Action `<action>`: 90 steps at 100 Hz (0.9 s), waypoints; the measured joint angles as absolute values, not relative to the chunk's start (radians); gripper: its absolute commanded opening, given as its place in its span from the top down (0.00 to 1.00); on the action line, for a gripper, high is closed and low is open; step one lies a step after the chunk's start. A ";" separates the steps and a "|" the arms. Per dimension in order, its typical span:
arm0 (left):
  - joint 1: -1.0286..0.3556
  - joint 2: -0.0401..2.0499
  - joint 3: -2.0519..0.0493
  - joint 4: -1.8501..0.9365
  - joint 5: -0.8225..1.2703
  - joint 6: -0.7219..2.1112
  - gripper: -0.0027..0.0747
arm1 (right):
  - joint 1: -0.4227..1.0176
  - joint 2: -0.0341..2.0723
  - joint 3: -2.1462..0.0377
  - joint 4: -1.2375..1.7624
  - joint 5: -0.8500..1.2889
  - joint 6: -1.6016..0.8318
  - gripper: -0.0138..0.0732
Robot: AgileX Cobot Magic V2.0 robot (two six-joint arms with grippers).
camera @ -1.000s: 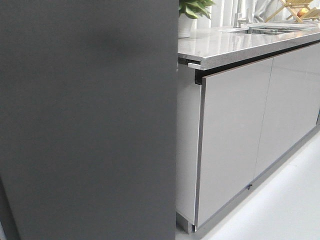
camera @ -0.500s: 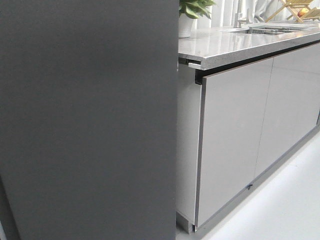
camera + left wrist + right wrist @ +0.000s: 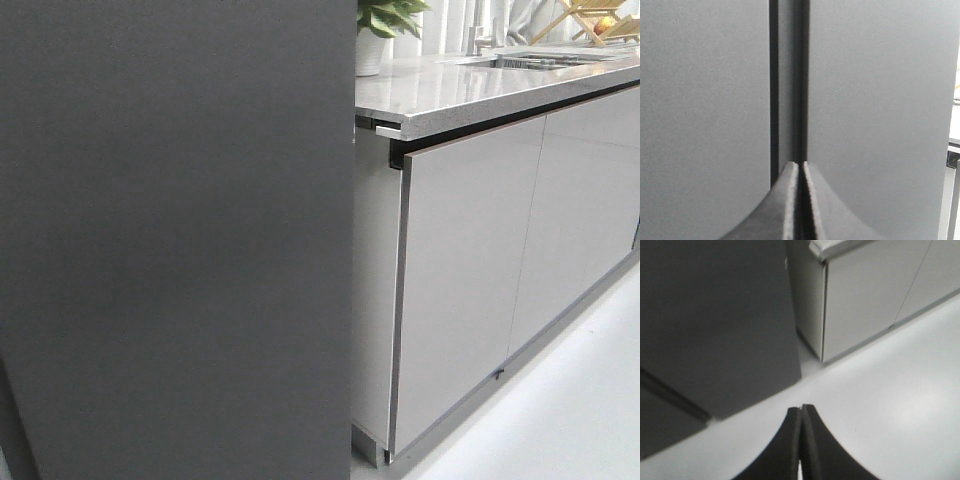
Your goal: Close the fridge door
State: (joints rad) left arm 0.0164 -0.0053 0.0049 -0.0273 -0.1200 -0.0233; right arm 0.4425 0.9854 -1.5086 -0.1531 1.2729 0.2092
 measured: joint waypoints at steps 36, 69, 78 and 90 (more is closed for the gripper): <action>0.016 -0.005 0.005 -0.027 -0.120 -0.023 0.99 | 0.358 0.470 -0.892 -0.053 0.878 0.196 0.93; 0.016 -0.005 0.005 -0.027 -0.120 -0.023 0.99 | 0.233 0.083 -0.367 0.015 0.609 0.196 0.93; 0.016 -0.005 0.005 -0.027 -0.120 -0.023 0.99 | 0.225 0.033 -0.275 0.018 0.536 0.196 0.93; 0.016 -0.005 0.005 -0.027 -0.120 -0.023 0.99 | 0.224 -0.005 -0.161 0.028 0.436 0.196 0.93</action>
State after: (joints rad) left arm 0.0164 -0.0053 0.0049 -0.0273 -0.1200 -0.0233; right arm 0.2235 -0.0047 -0.1613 0.0277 0.4358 0.1957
